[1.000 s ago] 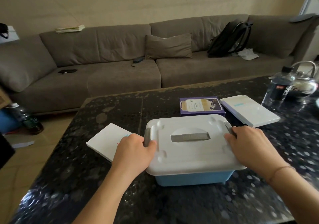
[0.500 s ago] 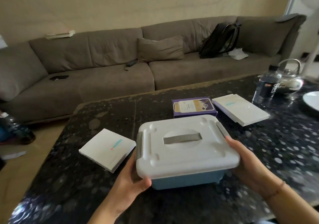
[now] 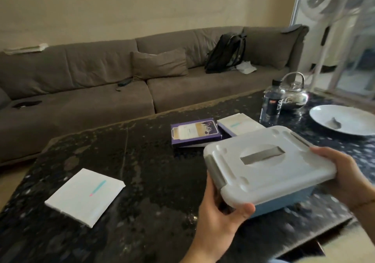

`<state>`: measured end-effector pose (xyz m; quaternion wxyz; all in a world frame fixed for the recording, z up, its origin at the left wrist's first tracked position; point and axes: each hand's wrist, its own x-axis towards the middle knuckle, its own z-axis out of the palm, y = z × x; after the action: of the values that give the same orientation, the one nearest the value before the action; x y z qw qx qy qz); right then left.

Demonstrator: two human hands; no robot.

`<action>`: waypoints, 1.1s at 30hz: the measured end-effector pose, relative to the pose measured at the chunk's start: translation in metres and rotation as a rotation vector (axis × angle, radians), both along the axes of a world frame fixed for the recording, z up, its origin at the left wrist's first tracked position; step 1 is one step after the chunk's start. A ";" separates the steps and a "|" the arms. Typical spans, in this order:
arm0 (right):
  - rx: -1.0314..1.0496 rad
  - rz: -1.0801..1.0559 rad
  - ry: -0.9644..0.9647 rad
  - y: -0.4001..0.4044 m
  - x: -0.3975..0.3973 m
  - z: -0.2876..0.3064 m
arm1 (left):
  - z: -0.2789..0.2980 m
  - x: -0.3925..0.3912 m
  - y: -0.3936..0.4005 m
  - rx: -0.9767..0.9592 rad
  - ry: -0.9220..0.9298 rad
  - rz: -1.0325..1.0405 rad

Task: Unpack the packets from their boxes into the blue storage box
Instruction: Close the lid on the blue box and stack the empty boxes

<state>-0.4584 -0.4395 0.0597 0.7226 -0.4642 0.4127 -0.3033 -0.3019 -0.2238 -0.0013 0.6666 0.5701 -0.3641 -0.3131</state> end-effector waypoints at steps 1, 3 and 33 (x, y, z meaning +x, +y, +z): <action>-0.001 -0.025 0.000 -0.009 -0.011 -0.002 | -0.002 -0.009 -0.013 0.011 -0.011 -0.013; -0.038 -0.107 0.021 -0.027 -0.032 -0.008 | -0.003 -0.024 -0.033 0.023 -0.049 -0.016; -0.685 0.862 1.378 -0.206 0.200 0.015 | 0.025 0.128 -0.229 0.444 0.710 -0.127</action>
<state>-0.2587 -0.6455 0.0745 0.1855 -0.8504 0.4321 0.2361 -0.1739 -0.4525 0.0239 0.5911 0.5330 -0.0699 -0.6014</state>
